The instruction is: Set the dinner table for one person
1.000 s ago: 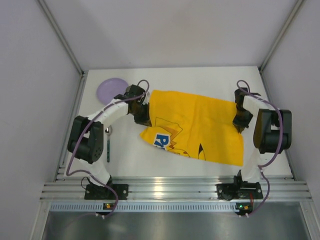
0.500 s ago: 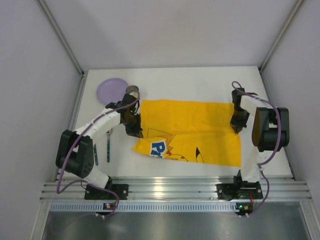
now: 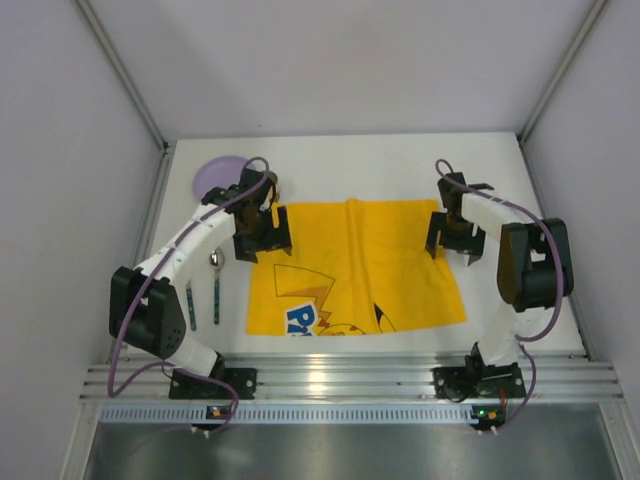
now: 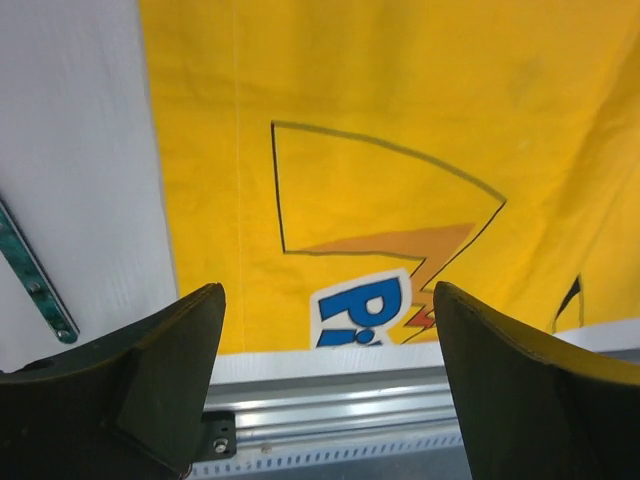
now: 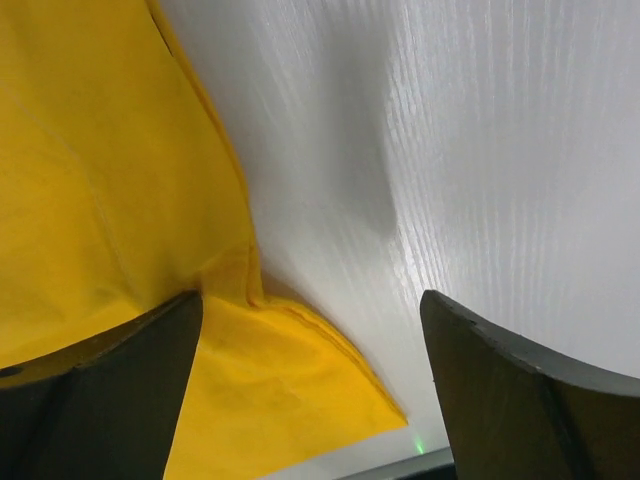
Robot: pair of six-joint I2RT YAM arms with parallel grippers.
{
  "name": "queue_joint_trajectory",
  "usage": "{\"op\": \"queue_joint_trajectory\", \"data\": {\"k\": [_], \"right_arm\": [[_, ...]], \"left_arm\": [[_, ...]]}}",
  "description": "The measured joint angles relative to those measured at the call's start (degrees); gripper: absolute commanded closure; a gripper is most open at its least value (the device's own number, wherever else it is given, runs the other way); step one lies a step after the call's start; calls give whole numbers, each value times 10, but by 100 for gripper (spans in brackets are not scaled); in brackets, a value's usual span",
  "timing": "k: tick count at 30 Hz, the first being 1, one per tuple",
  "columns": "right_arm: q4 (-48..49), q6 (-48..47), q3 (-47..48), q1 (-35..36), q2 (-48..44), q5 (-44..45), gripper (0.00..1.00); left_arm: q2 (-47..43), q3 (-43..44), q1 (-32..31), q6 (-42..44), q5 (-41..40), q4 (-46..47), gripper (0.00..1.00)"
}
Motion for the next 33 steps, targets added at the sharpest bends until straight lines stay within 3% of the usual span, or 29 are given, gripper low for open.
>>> {"op": "queue_joint_trajectory", "data": {"k": [3,8,15,18,19,22,25,28,33], "right_arm": [[-1,1,-12,3,-26,-5,8],[-15,1,-18,3,-94,-11,7],[-29,2,-19,3,-165,-23,10],[-23,1,-37,3,-176,-36,36],[-22,-2,-48,3,-180,-43,49],[-18,-3,-82,3,-189,-73,63],[-14,-8,-96,4,-189,-96,85],[-8,-10,-97,5,-189,-107,92],[-3,-13,-97,5,-189,-117,92]], "left_arm": [[7,68,2,-2,-38,-1,2],[51,178,24,2,-90,16,2],[188,293,80,12,-108,82,7],[242,323,92,13,-107,97,10],[267,340,95,14,-106,105,12],[323,387,100,17,-104,116,14],[363,429,101,23,-106,118,16],[390,464,103,24,-107,121,19],[396,472,105,24,-112,121,20]]}}
